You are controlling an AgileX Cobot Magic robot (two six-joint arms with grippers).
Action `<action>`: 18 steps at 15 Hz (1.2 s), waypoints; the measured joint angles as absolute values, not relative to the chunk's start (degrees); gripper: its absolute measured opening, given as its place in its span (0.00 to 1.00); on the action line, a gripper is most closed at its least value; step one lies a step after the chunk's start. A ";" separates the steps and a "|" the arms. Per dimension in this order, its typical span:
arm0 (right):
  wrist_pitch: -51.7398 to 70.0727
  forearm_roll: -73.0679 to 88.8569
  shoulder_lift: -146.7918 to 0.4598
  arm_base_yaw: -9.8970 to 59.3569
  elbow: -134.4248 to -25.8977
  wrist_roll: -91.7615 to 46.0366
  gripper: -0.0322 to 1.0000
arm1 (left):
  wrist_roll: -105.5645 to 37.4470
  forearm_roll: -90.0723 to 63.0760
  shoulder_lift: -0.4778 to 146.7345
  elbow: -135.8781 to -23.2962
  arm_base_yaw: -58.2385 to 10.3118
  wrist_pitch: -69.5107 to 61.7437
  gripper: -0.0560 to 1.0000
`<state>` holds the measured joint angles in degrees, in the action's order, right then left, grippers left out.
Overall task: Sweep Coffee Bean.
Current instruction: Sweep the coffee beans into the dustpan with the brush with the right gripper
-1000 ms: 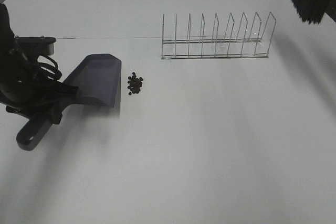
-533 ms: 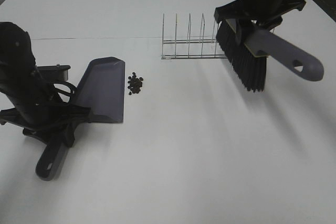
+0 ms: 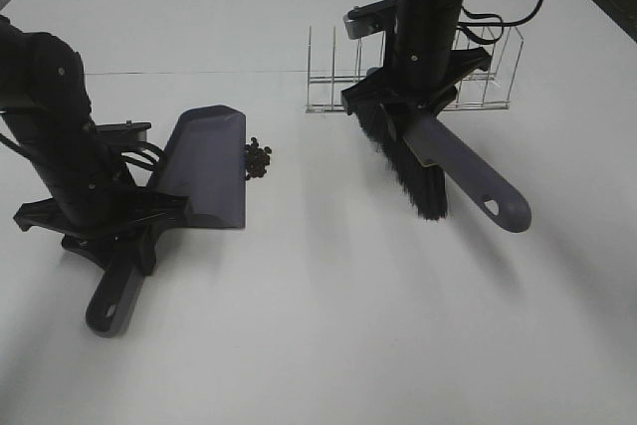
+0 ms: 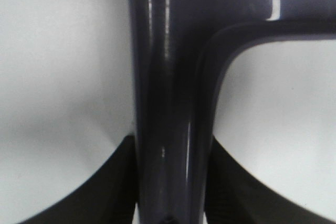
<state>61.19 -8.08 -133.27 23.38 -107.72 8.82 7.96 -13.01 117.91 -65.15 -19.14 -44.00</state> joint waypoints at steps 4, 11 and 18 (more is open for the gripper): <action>66.69 -1.66 -141.75 28.13 -120.32 7.68 0.30 | 7.96 -13.01 118.03 -65.20 -19.14 -44.00 0.35; 69.90 10.08 -150.11 36.44 -138.48 5.16 0.30 | 7.91 -13.01 118.03 -65.20 -19.14 -44.00 0.35; 70.70 2.01 -147.19 37.53 -146.91 5.21 0.29 | 7.85 -13.06 118.03 -65.20 -19.14 -44.00 0.35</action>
<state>70.70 2.01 -147.19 37.53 -146.91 5.21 7.85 -13.06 118.03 -65.20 -19.14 -44.00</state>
